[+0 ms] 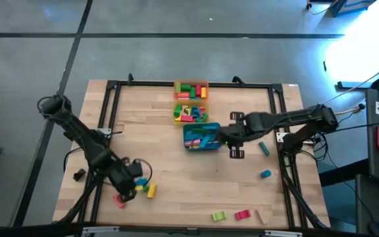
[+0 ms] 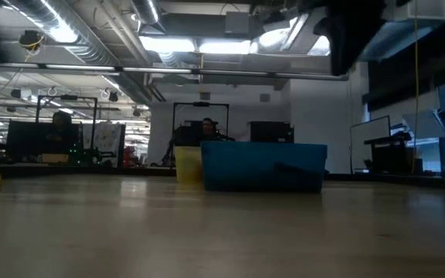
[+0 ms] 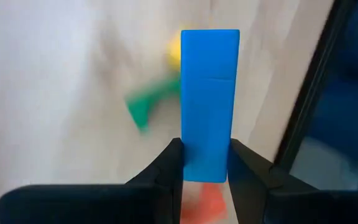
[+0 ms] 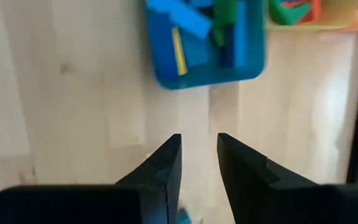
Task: Sort blocks by size
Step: Put the blue rectangular block into the blue bin, then put the blue cylinder block into the orange bin
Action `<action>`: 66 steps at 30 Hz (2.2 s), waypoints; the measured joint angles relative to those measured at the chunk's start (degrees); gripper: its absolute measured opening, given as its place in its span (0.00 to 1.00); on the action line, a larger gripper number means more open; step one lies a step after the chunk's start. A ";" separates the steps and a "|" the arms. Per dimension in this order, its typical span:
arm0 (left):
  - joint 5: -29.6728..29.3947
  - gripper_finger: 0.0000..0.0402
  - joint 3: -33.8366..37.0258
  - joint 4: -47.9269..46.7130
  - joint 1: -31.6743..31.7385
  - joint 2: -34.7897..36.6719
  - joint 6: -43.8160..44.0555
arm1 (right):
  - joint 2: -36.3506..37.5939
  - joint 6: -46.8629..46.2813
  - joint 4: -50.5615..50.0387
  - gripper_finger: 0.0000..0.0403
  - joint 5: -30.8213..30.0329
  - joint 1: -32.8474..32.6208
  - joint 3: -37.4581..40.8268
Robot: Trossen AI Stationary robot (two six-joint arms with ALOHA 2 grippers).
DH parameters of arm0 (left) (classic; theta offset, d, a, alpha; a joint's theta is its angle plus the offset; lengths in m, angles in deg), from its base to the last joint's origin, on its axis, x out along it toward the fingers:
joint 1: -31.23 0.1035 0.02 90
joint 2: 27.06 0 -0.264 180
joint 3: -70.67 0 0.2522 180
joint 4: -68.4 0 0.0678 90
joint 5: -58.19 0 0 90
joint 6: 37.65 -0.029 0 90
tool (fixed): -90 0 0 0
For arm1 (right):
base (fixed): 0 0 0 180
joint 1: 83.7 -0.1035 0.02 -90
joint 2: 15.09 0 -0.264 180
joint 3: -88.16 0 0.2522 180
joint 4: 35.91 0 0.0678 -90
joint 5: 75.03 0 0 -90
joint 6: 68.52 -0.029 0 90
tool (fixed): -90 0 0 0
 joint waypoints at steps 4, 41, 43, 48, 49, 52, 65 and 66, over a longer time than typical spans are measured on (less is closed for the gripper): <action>-14.17 0.20 -0.02 2.54 4.80 3.57 -8.40 | 0.06 -2.96 0.07 0.26 0.02 -4.80 3.32; -15.48 0.45 -0.04 52.64 43.26 -24.02 -60.87 | 0.86 -56.92 -13.04 0.26 12.91 -26.19 8.22; -15.48 0.46 -0.04 52.41 43.49 -24.01 -60.89 | 0.87 -59.63 -12.49 0.26 15.61 -27.48 8.22; -15.48 0.45 -0.04 52.41 43.72 -24.01 -62.24 | 0.87 -66.30 -10.57 0.26 19.04 -30.94 8.22; -15.48 0.45 -0.04 52.40 43.72 -24.01 -62.79 | 0.87 -66.98 -10.11 0.26 19.06 -31.63 8.22; -15.48 0.45 -0.04 52.39 43.67 -24.01 -64.09 | 0.87 -67.72 -9.70 0.27 19.49 -32.75 8.22; -15.48 0.45 -0.04 52.38 43.67 -23.99 -64.35 | 0.85 -72.33 -11.63 0.58 17.41 -32.62 10.85; -15.48 0.45 -0.04 52.37 43.67 -23.99 -64.33 | 0.85 -72.48 -11.70 0.60 17.21 -32.64 12.20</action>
